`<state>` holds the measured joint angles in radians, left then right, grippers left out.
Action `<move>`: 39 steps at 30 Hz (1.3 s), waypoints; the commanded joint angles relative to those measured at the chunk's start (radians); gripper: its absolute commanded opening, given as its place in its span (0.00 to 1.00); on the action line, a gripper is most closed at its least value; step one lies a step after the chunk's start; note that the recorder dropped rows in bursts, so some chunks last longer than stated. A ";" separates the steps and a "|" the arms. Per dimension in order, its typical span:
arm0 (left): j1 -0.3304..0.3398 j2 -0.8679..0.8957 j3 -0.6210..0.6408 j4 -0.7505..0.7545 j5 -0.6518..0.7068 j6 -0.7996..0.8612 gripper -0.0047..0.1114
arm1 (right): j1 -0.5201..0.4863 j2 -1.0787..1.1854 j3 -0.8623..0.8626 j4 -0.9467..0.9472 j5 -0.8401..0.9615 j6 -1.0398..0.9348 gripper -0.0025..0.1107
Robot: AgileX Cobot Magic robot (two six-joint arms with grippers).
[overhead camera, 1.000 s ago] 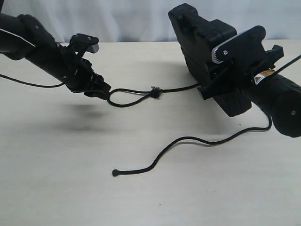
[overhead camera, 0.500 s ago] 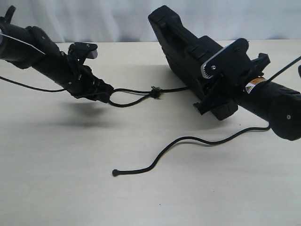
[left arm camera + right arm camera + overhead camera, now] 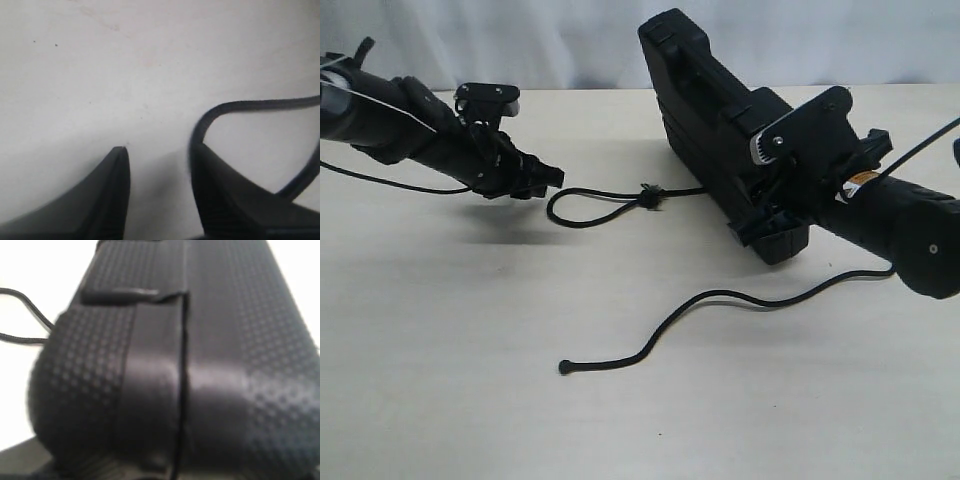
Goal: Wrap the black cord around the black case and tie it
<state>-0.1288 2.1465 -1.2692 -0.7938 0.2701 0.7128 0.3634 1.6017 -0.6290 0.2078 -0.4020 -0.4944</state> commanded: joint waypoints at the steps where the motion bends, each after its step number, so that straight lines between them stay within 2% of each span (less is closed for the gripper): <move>1: -0.066 0.036 -0.001 -0.011 -0.027 0.045 0.38 | 0.001 -0.003 -0.006 -0.017 0.011 0.037 0.06; 5: -0.105 0.055 -0.001 -0.008 -0.064 0.052 0.38 | 0.001 -0.003 -0.006 -0.017 0.011 0.040 0.06; 10: -0.112 0.062 -0.001 -0.003 -0.087 0.052 0.36 | 0.001 -0.003 -0.006 -0.015 0.011 0.047 0.06; 12: -0.105 0.062 -0.001 0.031 -0.084 0.052 0.27 | 0.001 -0.003 -0.006 -0.015 0.011 0.047 0.06; 15: -0.105 0.062 -0.001 0.108 -0.059 0.046 0.07 | 0.001 -0.003 -0.006 -0.015 0.011 0.047 0.06; 16: -0.105 0.062 -0.001 0.129 -0.048 0.044 0.04 | 0.001 -0.003 -0.006 -0.015 0.011 0.047 0.06; 22: -0.103 0.043 -0.001 0.171 0.013 0.039 0.04 | 0.001 -0.003 -0.006 -0.015 0.011 0.047 0.06; 25: -0.091 0.006 -0.001 0.256 0.038 -0.049 0.04 | 0.001 -0.012 -0.006 -0.015 0.011 0.047 0.06; 27: -0.067 -0.027 -0.001 0.360 0.059 -0.145 0.04 | 0.001 -0.036 -0.006 -0.013 0.011 0.047 0.06; 28: -0.043 -0.057 -0.001 0.474 0.085 -0.240 0.04 | 0.001 -0.067 -0.006 -0.013 0.011 0.044 0.06; 31: -0.005 -0.099 -0.001 0.600 0.122 -0.339 0.04 | 0.001 -0.112 -0.006 -0.013 0.009 0.014 0.06; 35: 0.027 -0.147 -0.001 0.663 0.169 -0.352 0.04 | 0.001 -0.139 -0.006 0.011 -0.007 -0.034 0.06; 39: 0.071 -0.192 -0.001 0.684 0.206 -0.352 0.04 | 0.001 -0.131 -0.006 0.169 -0.043 -0.164 0.06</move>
<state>-0.0847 1.9920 -1.2706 -0.1311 0.4543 0.3759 0.3634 1.4835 -0.6290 0.2830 -0.3303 -0.5590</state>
